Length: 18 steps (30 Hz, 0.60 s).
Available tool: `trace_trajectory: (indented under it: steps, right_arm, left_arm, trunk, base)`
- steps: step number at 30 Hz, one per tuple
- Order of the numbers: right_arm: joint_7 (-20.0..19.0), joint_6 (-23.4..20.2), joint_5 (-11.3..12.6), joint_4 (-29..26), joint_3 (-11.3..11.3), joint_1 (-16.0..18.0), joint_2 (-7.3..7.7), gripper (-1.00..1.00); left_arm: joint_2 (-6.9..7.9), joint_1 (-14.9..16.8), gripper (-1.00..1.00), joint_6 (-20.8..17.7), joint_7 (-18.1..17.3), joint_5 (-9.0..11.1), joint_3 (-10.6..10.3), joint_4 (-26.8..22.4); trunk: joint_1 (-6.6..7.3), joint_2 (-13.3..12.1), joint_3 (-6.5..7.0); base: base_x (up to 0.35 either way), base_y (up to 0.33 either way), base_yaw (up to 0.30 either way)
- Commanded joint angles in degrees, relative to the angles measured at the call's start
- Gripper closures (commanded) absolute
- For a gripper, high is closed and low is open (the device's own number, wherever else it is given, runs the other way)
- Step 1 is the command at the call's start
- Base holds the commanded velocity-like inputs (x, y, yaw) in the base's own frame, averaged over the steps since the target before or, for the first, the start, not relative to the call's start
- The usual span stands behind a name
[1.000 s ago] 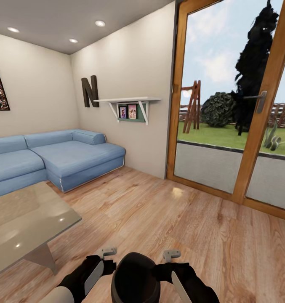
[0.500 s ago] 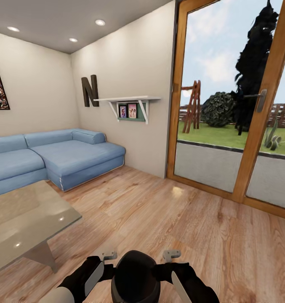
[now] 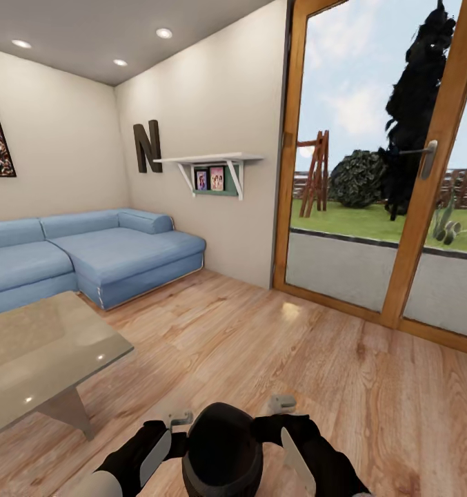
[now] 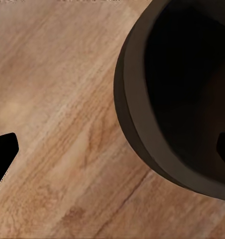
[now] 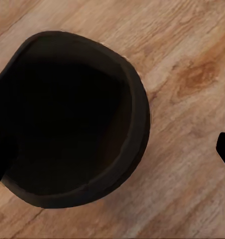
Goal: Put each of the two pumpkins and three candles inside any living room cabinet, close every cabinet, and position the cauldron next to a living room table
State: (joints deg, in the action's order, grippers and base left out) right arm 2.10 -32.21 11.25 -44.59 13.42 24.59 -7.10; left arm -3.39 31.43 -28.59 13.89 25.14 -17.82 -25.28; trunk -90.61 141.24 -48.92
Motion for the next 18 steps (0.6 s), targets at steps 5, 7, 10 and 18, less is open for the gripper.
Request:
trace_trajectory:
  steps: [5, 7, 10, 18]
  right_arm:
    - [2.9, -0.3, 0.5, 6.1, -2.4, 4.8, -0.01, -1.0]
    - [3.5, 0.0, 0.5, 8.8, -2.8, 6.0, -0.07, -1.0]
    - [3.7, 0.3, 0.5, 10.1, -2.9, 6.5, -0.14, -1.0]
    - [3.4, 2.7, 0.5, 13.1, -2.9, 6.8, -0.99, -1.0]
  left_arm:
    - [0.05, 0.0, -1.0, 1.7, 0.5, 0.6, -2.9, -0.1]
    - [0.05, 0.0, -1.0, 2.0, 0.6, 0.5, -3.4, 0.0]
    - [0.01, 0.0, -1.0, 2.1, 0.7, 0.5, -3.6, 0.0]
    - [0.03, 0.0, -1.0, 2.4, 0.9, 0.6, -3.7, -0.1]
  trunk:
    - [-1.07, 2.0, -0.98]
    - [-1.12, 2.0, -1.42]
    - [-1.2, 2.1, -2.09]
    - [-1.4, 2.2, -3.86]
  base:
    - [0.0, 0.0, 0.0]
    - [0.0, 0.0, 0.0]
    - [0.0, 0.0, 0.0]
    - [0.0, 0.0, 0.0]
